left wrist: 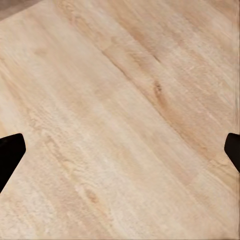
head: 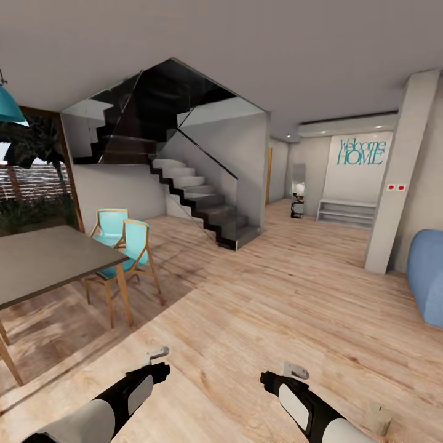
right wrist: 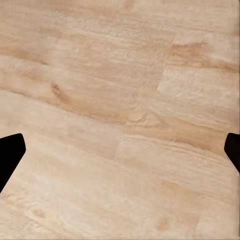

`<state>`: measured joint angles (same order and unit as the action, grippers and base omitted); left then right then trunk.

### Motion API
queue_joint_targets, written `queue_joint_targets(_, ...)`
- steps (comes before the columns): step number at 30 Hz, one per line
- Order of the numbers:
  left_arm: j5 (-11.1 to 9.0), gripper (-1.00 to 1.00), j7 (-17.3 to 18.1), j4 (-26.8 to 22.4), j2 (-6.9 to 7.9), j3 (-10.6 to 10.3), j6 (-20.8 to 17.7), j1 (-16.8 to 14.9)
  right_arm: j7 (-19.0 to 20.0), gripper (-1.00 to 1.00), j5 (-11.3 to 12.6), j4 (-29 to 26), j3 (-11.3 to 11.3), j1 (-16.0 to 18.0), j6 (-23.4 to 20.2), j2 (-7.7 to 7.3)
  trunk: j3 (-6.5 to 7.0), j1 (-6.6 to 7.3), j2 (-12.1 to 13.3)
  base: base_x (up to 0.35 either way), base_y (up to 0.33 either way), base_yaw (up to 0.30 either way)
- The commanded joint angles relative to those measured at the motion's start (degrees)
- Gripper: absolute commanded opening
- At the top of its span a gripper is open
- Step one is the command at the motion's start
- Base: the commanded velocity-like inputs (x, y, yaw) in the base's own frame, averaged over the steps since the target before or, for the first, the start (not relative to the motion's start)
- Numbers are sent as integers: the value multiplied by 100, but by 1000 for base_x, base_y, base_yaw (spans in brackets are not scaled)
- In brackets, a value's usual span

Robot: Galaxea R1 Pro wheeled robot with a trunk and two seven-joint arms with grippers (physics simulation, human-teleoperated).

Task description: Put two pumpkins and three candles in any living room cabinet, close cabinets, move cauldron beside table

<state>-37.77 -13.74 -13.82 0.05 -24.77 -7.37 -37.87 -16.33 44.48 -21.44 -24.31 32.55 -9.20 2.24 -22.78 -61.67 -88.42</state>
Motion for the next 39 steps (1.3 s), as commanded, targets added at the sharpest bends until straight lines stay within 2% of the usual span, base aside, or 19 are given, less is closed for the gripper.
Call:
queue_joint_targets(1,-29,100,-41,-16,4,-37,-28,-1,-45,100,36,-9,-48,6,-20,-4,-4,0,-4,2,0,-274)
queue_joint_targets(20,-38,100,-41,-16,5,-37,-28,-1,-42,100,41,-8,-47,6,-20,-10,44,0,-4,7,0,-274)
queue_joint_targets(39,-32,100,-41,-16,4,-48,-36,-1,-37,100,43,-8,-47,6,-20,-14,72,0,-4,281,94,-276)
